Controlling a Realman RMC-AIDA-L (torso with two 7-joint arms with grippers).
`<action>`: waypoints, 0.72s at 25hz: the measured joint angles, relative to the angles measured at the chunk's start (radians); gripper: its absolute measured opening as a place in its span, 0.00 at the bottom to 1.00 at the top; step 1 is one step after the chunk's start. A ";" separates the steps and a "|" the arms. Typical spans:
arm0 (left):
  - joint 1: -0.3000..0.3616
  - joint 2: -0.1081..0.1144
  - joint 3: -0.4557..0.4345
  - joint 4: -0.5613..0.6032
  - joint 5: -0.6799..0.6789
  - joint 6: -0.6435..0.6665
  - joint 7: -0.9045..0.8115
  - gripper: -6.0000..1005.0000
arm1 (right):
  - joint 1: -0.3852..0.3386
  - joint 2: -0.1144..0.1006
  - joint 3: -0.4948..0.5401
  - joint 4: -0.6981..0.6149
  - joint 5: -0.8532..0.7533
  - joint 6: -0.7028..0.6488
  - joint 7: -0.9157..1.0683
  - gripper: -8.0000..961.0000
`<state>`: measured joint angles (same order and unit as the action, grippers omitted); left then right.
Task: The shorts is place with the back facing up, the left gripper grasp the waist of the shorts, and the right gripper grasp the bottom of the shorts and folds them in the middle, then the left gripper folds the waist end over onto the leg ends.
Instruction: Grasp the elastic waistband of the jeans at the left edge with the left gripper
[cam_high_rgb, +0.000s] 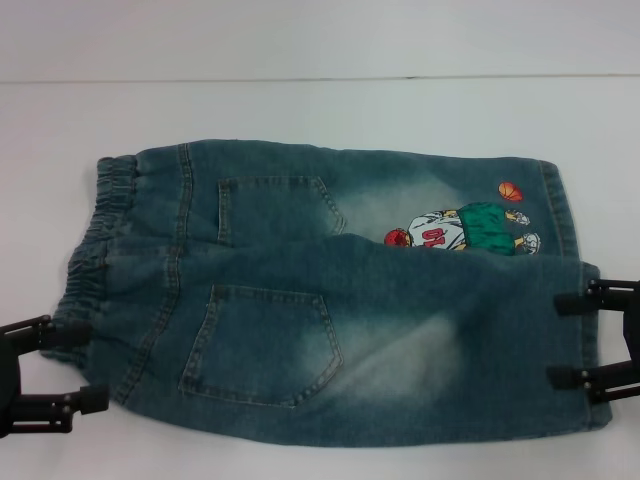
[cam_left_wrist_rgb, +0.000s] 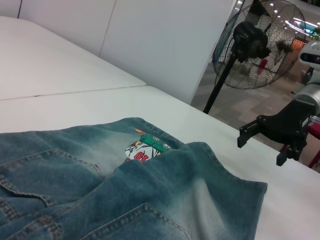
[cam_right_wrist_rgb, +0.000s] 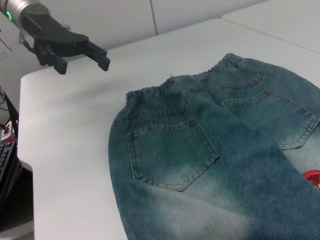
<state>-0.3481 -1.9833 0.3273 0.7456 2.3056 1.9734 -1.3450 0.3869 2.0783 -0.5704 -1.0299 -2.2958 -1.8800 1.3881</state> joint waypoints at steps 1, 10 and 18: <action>0.000 0.000 0.000 0.000 0.000 -0.001 -0.001 0.94 | 0.000 0.000 0.000 0.000 0.000 0.001 0.000 0.98; -0.003 0.000 -0.002 0.000 0.000 -0.018 -0.013 0.93 | 0.006 -0.001 -0.011 0.001 -0.023 0.000 0.003 0.98; 0.003 -0.039 0.015 0.128 0.051 -0.234 -0.153 0.91 | 0.009 0.000 -0.011 0.001 -0.025 0.001 0.007 0.98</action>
<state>-0.3453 -2.0223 0.3426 0.8732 2.3562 1.7394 -1.4983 0.3961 2.0785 -0.5814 -1.0292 -2.3210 -1.8789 1.3951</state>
